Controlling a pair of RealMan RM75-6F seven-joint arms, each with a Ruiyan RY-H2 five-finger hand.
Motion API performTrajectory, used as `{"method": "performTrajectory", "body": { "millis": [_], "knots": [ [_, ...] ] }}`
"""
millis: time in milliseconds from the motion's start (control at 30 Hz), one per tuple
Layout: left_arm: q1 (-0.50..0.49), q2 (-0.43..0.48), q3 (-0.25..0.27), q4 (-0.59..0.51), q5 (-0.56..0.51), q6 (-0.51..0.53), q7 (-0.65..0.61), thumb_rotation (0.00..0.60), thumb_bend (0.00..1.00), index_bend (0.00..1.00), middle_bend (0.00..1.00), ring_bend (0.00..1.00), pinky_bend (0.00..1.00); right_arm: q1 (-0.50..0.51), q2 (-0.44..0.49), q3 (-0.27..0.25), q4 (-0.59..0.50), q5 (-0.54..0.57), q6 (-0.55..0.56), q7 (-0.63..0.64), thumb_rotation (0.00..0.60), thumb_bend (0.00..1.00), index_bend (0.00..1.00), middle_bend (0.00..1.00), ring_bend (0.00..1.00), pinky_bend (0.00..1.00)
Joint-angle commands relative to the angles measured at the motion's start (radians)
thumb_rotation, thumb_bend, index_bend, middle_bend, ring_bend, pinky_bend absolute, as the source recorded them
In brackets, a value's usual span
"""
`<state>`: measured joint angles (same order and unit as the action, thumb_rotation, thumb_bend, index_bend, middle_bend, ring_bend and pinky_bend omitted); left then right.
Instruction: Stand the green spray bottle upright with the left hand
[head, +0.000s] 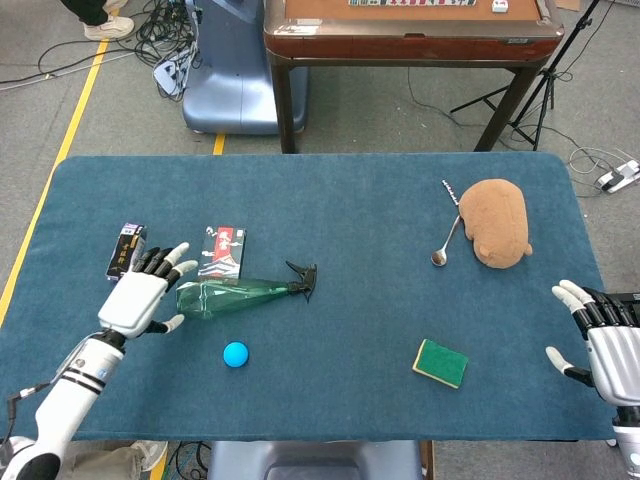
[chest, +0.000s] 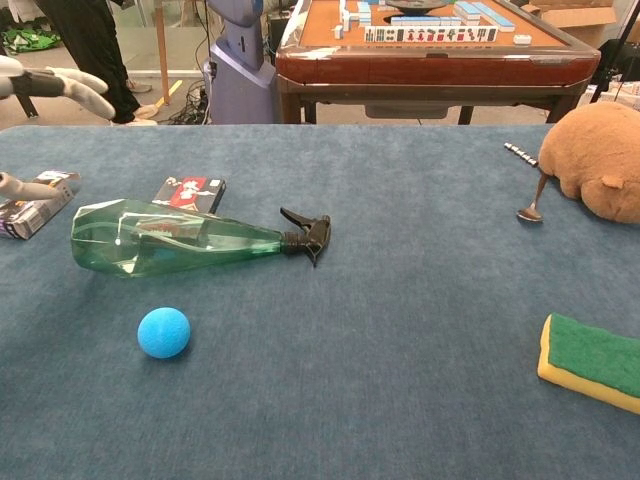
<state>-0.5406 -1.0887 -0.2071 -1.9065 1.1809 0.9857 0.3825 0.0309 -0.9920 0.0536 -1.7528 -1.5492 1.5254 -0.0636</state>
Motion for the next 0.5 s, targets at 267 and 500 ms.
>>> {"method": "performTrajectory", "body": {
  "millis": [267, 500],
  "knots": [
    [-0.242, -0.153, -0.009, 0.065, -0.36, -0.099, 0.26, 0.6, 0.26, 0.16, 0.0, 0.0, 0.0, -0.002, 0.007, -0.003, -0.01, -0.002, 0.003, -0.005, 0.6, 0.19, 0.19, 0.18, 0.12, 0.17],
    [-0.36, -0.246, 0.019, 0.111, -0.556, -0.062, 0.387, 0.6, 0.26, 0.18, 0.0, 0.0, 0.0, 0.0, 0.006, -0.004, -0.01, 0.002, -0.002, -0.005, 0.6, 0.19, 0.19, 0.18, 0.12, 0.18]
  ]
}}
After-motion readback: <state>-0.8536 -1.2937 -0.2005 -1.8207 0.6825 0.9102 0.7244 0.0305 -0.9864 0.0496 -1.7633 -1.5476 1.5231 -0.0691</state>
